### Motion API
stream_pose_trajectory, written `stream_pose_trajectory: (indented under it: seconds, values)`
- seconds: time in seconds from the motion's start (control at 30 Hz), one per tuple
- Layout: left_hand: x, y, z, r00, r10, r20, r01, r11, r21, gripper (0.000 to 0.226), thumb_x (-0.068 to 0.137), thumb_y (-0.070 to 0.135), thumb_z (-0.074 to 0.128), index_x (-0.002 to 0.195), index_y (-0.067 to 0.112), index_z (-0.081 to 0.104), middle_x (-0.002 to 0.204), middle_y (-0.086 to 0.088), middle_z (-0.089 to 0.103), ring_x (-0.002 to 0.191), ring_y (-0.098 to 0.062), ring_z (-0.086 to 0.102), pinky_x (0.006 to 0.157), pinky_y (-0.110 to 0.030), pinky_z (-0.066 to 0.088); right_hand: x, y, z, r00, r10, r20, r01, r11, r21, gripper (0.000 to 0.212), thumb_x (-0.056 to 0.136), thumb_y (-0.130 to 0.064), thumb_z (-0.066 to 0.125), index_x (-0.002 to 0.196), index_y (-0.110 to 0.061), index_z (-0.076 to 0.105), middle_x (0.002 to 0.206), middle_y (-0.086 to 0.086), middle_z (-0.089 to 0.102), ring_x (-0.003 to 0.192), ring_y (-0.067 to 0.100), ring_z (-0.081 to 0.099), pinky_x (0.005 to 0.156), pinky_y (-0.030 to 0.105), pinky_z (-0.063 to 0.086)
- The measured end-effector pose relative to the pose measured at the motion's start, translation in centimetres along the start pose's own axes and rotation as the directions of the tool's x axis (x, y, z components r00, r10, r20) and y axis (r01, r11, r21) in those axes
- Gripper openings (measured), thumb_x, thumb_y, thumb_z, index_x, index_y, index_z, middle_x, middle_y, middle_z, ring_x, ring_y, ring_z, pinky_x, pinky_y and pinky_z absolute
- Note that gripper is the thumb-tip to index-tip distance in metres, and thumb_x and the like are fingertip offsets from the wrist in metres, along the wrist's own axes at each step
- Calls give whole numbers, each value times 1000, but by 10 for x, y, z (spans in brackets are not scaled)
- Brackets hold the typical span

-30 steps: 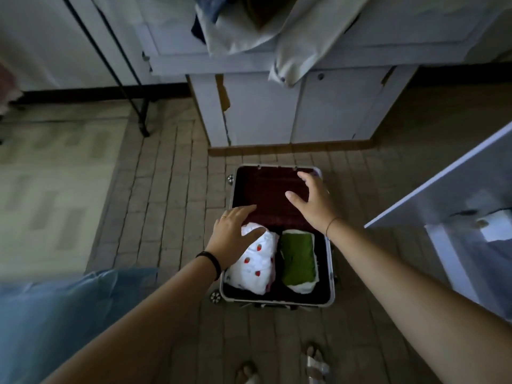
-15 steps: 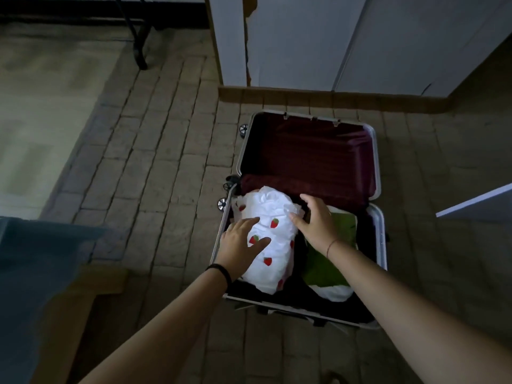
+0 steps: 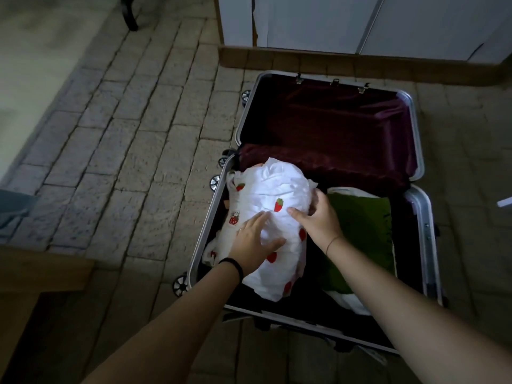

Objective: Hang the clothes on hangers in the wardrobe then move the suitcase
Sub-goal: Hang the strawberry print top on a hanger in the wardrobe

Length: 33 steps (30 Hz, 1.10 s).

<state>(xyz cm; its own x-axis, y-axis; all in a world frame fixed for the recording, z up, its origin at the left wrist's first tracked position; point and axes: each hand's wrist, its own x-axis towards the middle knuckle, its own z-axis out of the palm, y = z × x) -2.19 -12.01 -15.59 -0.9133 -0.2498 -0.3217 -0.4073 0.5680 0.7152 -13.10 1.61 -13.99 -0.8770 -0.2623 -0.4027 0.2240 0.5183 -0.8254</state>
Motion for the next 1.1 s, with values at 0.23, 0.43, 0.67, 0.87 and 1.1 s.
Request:
stream_pose_trajectory:
  seconds: [0.23, 0.43, 0.67, 0.87, 1.1]
  values:
    - [-4, 3, 1, 999, -1, 33, 3, 998, -56, 91, 77, 56, 66, 149, 20, 22, 154, 0, 27, 141, -15, 24, 116, -41, 24, 1, -13, 28, 985, 99, 139, -134, 953, 273, 79, 63, -46, 80, 129, -23, 42, 120, -1, 59, 109, 18, 59, 98, 41, 49]
    - [-24, 28, -32, 983, -18, -181, 14, 1000, -23, 111, 61, 77, 55, 148, 15, 23, 155, -3, 24, 144, -18, 18, 116, -28, 11, -24, -57, 5, 967, 26, 253, -176, 786, 593, 12, 88, -4, 59, 95, -15, 61, 82, -2, 74, 78, 12, 71, 66, 25, 57]
    - [-99, 138, -151, 990, -112, -84, 55, 864, -501, 87, 63, 58, 71, 136, 26, 36, 134, 8, 49, 120, 0, 50, 95, -21, 45, -110, -192, -66, 930, -32, 366, -226, 735, 639, 48, 84, -16, 62, 129, -2, 53, 125, 19, 61, 113, 31, 60, 94, 44, 51]
    - [-152, 264, -261, 981, -187, -45, 127, 808, -575, 69, 70, 58, 75, 123, 21, 51, 112, -1, 67, 103, -18, 65, 88, -44, 54, -195, -314, -151, 921, -111, 373, -185, 719, 670, 63, 75, -28, 76, 129, -6, 54, 125, 16, 62, 113, 29, 61, 86, 38, 54]
    - [-217, 448, -386, 986, -8, -169, -68, 894, -442, 17, 83, 31, 71, 92, 17, 67, 65, 1, 59, 56, -11, 57, 54, -22, 51, -298, -430, -267, 966, -57, 250, -65, 888, 455, 88, 46, -39, 90, 124, -14, 56, 113, 8, 69, 101, 24, 67, 81, 38, 57]
